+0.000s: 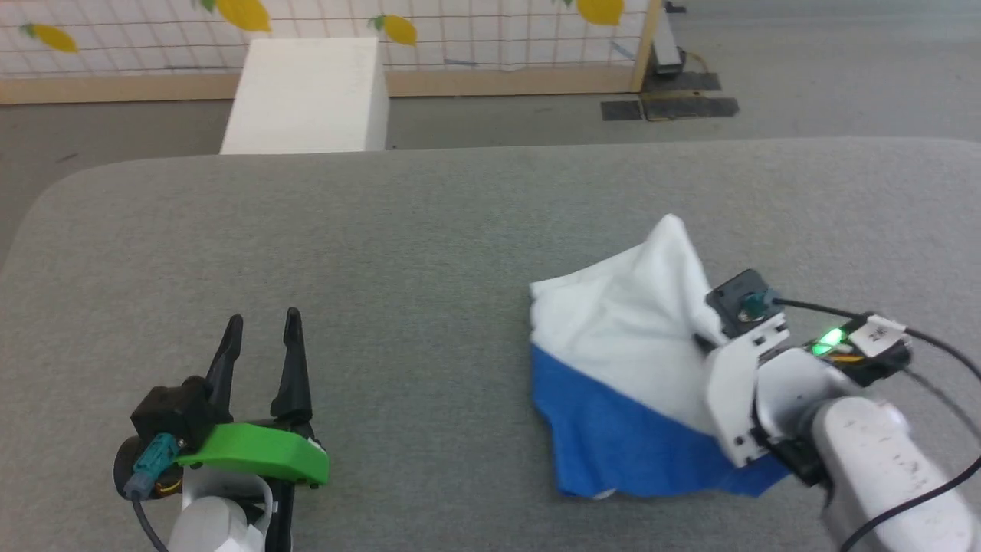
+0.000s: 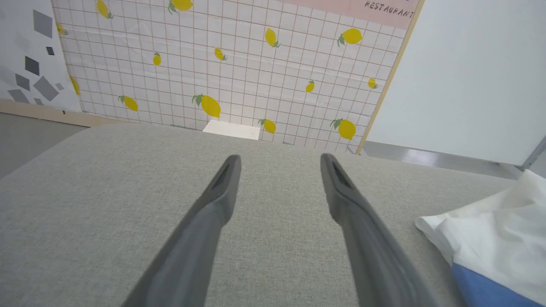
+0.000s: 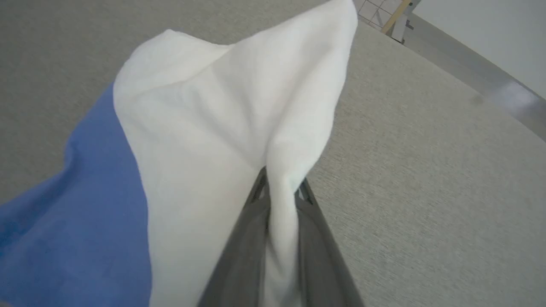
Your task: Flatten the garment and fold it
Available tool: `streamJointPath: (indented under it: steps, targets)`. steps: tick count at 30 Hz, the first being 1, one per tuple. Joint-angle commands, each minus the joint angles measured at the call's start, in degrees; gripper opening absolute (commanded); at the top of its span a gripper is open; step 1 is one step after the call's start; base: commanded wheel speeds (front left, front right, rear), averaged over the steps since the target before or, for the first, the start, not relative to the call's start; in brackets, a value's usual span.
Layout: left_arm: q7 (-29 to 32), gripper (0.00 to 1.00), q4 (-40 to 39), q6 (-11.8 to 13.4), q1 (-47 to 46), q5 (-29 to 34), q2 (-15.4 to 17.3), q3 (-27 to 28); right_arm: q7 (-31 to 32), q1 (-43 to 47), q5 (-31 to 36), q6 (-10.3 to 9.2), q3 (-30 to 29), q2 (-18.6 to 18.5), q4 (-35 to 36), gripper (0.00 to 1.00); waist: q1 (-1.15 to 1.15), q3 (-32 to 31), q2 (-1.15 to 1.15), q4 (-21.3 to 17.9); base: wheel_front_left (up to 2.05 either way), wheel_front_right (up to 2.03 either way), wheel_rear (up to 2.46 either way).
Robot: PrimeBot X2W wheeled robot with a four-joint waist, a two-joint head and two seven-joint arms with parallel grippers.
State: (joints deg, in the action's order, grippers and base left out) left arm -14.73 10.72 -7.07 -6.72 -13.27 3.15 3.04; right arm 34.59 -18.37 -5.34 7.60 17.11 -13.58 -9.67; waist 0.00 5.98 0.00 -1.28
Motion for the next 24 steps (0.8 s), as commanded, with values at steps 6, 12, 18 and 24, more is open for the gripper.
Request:
streamJointPath:
  steps: [6,12,18,24]
  targets:
    - [-0.27,1.0,-2.08,-0.41,-3.05,0.39,-0.14,-0.1,-0.12,-6.27,-1.65,-0.11,4.53,-13.06,0.21,0.0,0.0,6.74,0.0,-8.63,0.0,0.0,0.0]
    - [-0.27,1.0,-4.67,-0.41,-6.99,1.36,1.55,-0.4,-3.78,-11.78,-1.22,-0.11,3.92,-21.56,-2.96,0.0,0.0,13.63,0.0,-13.16,0.0,0.0,0.0]
    - [-0.27,1.0,-6.53,-0.41,-9.94,2.11,3.81,-0.81,-8.59,-16.06,1.41,-0.11,0.15,-25.48,-9.48,0.0,0.0,19.17,0.0,-14.66,0.0,0.0,0.0]
    - [0.02,1.0,-7.99,-0.41,-12.16,2.4,5.64,-1.48,-12.95,-18.61,5.78,-0.11,-5.61,-26.44,-14.53,0.0,0.0,23.59,0.0,-14.1,0.0,0.0,0.0]
